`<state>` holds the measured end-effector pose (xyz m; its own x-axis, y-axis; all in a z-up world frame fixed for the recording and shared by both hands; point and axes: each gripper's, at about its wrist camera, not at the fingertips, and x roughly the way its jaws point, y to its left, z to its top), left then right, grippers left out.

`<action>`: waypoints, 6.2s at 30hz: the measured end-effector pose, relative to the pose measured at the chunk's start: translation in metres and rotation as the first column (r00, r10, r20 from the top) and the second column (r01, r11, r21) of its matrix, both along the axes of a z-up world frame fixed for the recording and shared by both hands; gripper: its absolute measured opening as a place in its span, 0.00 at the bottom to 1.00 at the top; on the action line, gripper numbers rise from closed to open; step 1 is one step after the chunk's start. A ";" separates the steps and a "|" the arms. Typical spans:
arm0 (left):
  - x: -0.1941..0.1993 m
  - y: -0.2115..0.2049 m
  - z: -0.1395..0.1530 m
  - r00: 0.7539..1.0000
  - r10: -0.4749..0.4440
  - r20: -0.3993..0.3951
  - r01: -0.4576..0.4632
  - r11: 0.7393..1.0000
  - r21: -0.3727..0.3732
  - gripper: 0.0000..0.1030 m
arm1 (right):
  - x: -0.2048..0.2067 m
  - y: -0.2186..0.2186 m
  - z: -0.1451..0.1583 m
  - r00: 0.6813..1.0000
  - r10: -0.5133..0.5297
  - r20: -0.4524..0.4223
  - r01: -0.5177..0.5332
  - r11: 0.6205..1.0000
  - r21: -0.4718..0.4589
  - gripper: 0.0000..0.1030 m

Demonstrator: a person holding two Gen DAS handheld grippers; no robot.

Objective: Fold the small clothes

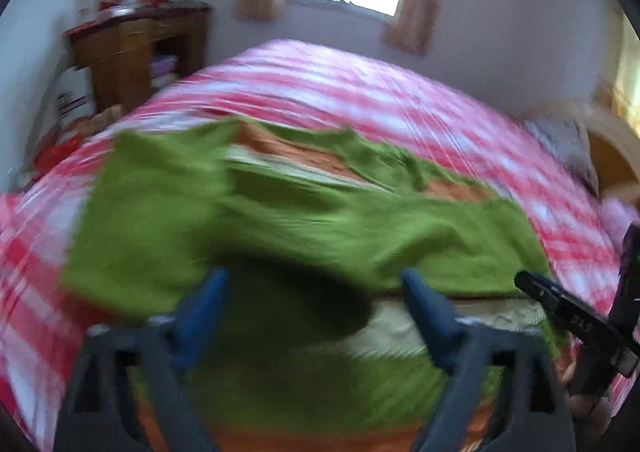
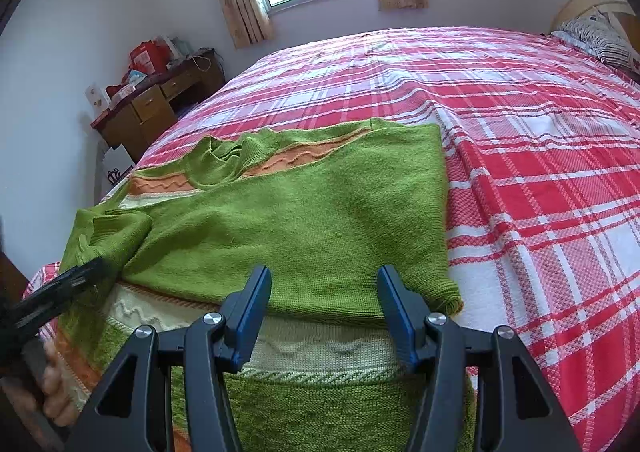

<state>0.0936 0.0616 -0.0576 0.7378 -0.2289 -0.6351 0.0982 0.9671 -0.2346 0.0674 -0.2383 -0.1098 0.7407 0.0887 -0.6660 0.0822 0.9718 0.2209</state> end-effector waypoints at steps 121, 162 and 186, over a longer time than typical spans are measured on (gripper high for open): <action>-0.022 0.065 -0.042 0.956 0.291 0.017 -0.291 0.956 -0.035 1.00 | 0.039 0.104 0.005 0.981 0.171 -0.089 -0.172 0.985 -0.012 0.11; 0.014 0.074 -0.038 0.888 0.450 -0.092 -0.430 0.885 0.180 1.00 | 0.004 -0.049 0.020 0.994 -0.078 -0.081 0.084 0.993 0.082 0.08; 0.005 0.046 -0.024 0.975 0.222 -0.024 -0.206 0.934 0.292 1.00 | -0.027 0.009 0.024 0.988 0.119 -0.101 -0.125 0.991 -0.047 0.09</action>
